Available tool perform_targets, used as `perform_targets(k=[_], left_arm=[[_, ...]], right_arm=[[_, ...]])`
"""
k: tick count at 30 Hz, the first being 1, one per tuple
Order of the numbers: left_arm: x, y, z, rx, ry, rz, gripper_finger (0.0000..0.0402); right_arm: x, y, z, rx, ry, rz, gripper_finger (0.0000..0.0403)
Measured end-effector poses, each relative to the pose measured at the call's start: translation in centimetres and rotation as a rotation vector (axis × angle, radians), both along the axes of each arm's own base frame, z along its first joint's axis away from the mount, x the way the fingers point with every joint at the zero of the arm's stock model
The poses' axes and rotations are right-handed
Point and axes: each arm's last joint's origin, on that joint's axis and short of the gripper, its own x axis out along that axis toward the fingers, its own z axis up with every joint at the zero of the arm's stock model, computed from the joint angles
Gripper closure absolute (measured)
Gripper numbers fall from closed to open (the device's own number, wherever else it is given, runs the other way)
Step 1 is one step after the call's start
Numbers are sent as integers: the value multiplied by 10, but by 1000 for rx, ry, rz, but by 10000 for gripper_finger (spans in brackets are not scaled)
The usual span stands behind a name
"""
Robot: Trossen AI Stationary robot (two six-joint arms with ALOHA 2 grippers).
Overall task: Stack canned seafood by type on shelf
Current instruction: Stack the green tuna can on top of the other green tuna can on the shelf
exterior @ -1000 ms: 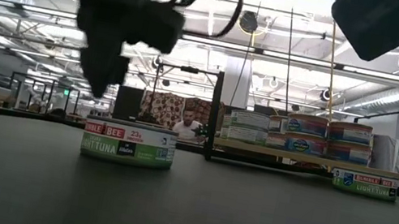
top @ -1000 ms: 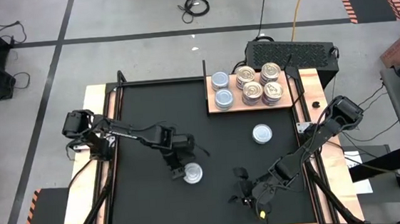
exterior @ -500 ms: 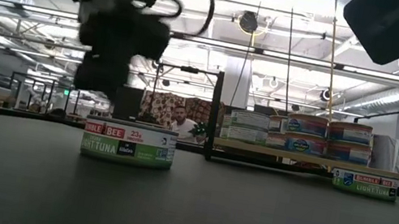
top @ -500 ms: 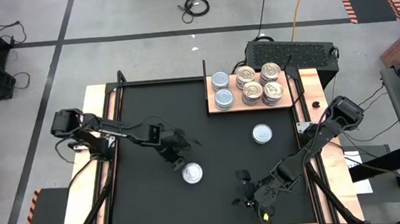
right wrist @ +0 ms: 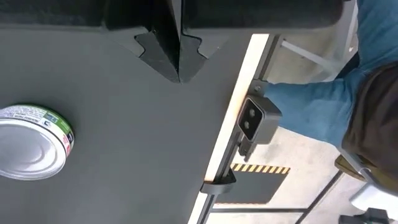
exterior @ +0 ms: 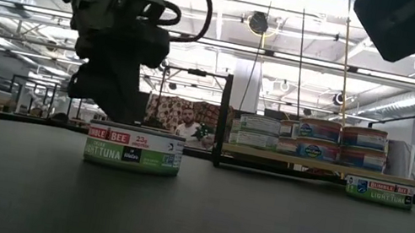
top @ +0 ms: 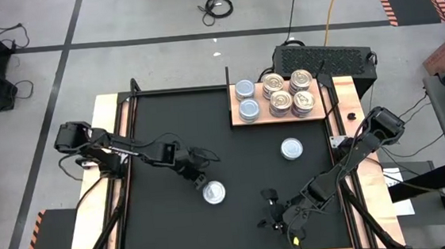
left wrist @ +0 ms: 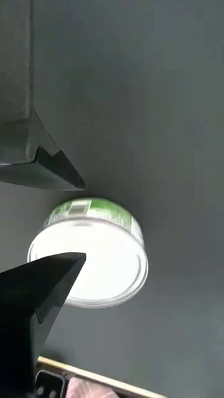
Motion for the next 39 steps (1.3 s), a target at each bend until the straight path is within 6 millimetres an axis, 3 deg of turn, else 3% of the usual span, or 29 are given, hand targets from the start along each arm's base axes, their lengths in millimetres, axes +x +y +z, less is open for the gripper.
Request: perform_targets(k=[8, 15, 30, 34, 39], left_arm=[[0, -11, 0, 38, -11, -23, 229], [6, -17, -12, 44, -9, -33, 229], [8, -18, -17, 38, -5, -47, 230], [8, -19, -16, 25, -3, -57, 252], [8, -19, -16, 23, -4, -59, 308]], right_arm=[[1, 0, 1, 13, -7, -3, 403], [0, 0, 1, 18, -4, -8, 403], [0, 0, 0, 28, 7, -18, 403], [0, 0, 0, 28, 7, -18, 403], [0, 0, 0, 28, 7, -18, 403]])
